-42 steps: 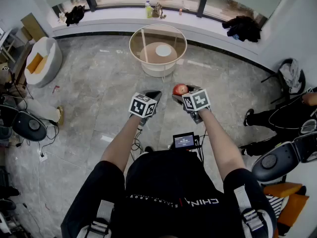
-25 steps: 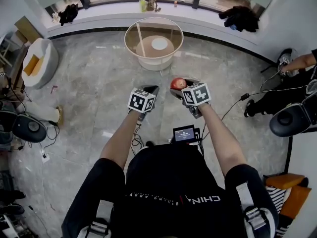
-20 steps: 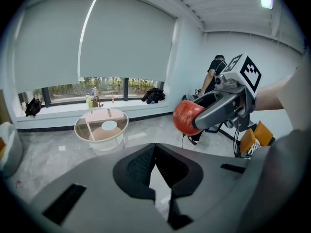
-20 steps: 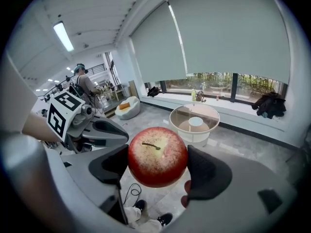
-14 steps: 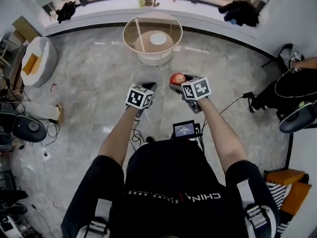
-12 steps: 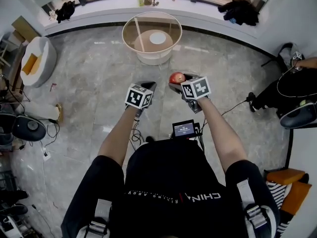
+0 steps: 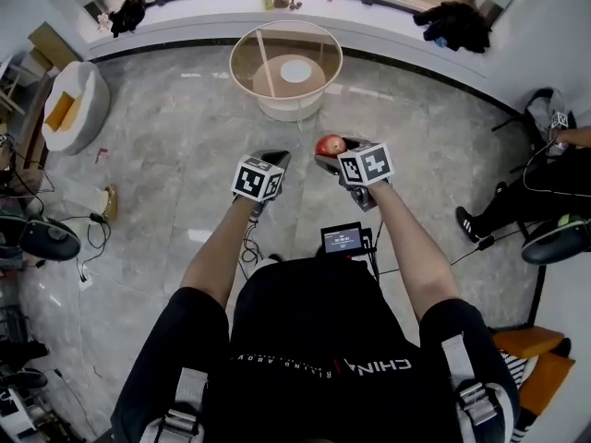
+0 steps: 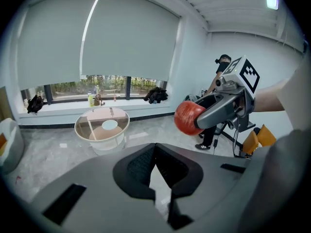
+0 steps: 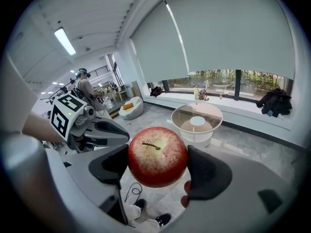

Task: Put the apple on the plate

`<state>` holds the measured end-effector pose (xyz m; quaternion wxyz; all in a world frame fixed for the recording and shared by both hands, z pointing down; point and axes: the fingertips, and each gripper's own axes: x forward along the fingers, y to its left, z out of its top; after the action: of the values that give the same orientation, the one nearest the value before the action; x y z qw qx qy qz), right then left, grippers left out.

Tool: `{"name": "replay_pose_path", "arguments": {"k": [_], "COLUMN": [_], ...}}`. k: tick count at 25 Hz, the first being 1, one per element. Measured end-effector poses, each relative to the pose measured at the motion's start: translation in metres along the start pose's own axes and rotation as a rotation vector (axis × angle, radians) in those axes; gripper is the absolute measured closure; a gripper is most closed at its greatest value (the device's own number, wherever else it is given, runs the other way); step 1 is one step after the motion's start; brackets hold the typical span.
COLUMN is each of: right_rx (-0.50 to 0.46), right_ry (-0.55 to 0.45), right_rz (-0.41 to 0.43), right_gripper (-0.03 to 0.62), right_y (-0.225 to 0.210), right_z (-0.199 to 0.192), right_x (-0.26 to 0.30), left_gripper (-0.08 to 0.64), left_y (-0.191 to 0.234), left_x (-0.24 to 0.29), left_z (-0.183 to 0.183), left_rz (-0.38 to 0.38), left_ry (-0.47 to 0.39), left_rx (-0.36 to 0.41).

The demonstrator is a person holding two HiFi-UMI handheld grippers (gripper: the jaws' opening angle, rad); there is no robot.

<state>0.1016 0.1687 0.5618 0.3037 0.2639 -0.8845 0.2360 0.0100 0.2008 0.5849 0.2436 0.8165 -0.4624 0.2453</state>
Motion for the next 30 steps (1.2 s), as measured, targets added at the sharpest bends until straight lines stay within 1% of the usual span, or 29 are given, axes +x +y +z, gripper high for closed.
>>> {"name": "replay_pose_path", "arguments": {"k": [3,6,9,11,15,18,21,25,27,30], "right_rx": [-0.015,-0.022,-0.005,-0.006,0.009,0.025,0.033,0.047,0.061,0.09], "right_ry": [0.005,0.004,0.007,0.009,0.021,0.036,0.038,0.036,0.038,0.031], "right_rz": [0.011,0.021,0.035,0.037,0.019,0.001,-0.01,-0.053,-0.068,-0.086], "right_gripper": [0.196,0.196,0.196,0.196,0.196,0.196,0.196,0.196,0.196,0.196], "right_y": [-0.018,-0.03,-0.035,-0.039,-0.061,-0.082,-0.096,-0.122,-0.134,-0.14], "right_z": [0.006,0.012,0.01,0.015,0.036,0.059,0.097,0.152,0.171,0.192], "right_x": [-0.004,0.002,0.012,0.021,0.052,0.086,0.119,0.154,0.173,0.198], "left_gripper": [0.543,0.543,0.543,0.543,0.543,0.543,0.543,0.543,0.543,0.543], "left_y": [-0.001,-0.001,0.0,0.011,0.052,0.091,0.141,0.197,0.219,0.253], "left_x": [0.009,0.017,0.027,0.036,0.059,0.08,0.098,0.12,0.131,0.141], "left_z": [0.015,0.021,0.018,0.021,0.036,0.048,0.065,0.105,0.12,0.133], "left_rz": [0.031,0.046,0.043,0.038,0.03,0.004,-0.015,-0.057,-0.079,-0.103], "left_ry": [-0.01,-0.023,-0.016,-0.015,-0.022,-0.026,-0.009,-0.007,-0.006,0.0], "left_rx": [-0.012,-0.019,-0.015,-0.021,-0.042,-0.04,-0.035,-0.011,0.008,0.026]}}
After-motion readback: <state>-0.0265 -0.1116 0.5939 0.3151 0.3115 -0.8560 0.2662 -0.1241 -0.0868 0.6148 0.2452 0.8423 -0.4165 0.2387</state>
